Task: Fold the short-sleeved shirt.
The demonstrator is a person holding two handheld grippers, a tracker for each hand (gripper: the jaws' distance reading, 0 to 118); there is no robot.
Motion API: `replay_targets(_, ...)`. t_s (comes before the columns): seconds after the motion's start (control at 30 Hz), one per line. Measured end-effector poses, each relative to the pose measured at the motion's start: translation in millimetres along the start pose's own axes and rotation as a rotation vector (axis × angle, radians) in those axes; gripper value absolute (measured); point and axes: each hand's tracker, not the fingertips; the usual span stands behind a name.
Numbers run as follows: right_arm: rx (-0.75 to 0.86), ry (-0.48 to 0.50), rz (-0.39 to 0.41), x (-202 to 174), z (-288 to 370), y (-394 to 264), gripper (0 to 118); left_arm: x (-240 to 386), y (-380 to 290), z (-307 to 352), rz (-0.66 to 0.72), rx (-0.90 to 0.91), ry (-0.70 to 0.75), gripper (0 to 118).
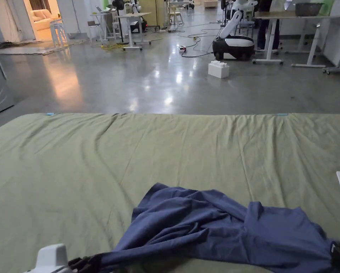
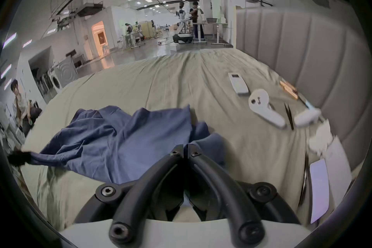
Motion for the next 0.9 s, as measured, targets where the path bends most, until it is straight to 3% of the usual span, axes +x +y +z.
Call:
replay_targets(0.13, 0.039, -0.024, -0.005, 16.5, 62.5, -23.0, 3, -10.9, -22.3, 50.8, 0.045, 0.061, 0.007, 6)
replay_targets(0.33, -0.002, 0.026, -0.064, 47.7, 120.3, -77.8, 3, -26.1, -57.4, 92.0, 0.051, 0.023, 0.012, 6)
replay_targets(0.43, -0.059, 0.026, 0.025, 43.4, 128.8, -101.9, 3, -26.4, -78.4, 96.3, 0.034, -0.012, -0.017, 6)
replay_targets(0.63, -0.094, 0.020, 0.010, 43.6, 108.8, -130.1, 3, -29.1, -109.8, 75.6, 0.067, -0.043, 0.018, 6)
replay_targets(0.67, -0.120, 0.016, 0.007, 44.3, 106.9, -130.9, 13, -28.3, -110.4, 75.2, 0.066, -0.045, 0.030, 13)
replay_targets(0.7, -0.136, 0.013, -0.003, 45.0, 107.5, -132.2, 38, -27.0, -112.1, 75.2, 0.069, -0.049, 0.048, 31)
replay_targets(0.73, -0.119, 0.024, -0.012, 47.4, 115.2, -130.7, 67, -21.2, -111.2, 82.5, 0.063, -0.042, 0.066, 59)
replay_targets(0.77, -0.087, 0.031, -0.022, 47.5, 124.6, -128.9, 95, -11.7, -103.9, 92.3, 0.031, -0.009, 0.098, 94)
replay_targets(0.8, -0.060, 0.035, -0.029, 46.2, 133.7, -126.3, 97, 2.6, -100.4, 106.3, -0.017, 0.032, 0.118, 103)
replay_targets(0.87, 0.009, 0.019, -0.027, 36.4, 157.5, -117.0, 87, 24.9, -93.9, 125.7, -0.118, 0.107, 0.121, 101)
replay_targets(0.9, 0.049, 0.029, -0.018, 30.3, 170.2, -112.3, 87, 36.1, -87.6, 135.0, -0.176, 0.179, 0.115, 101)
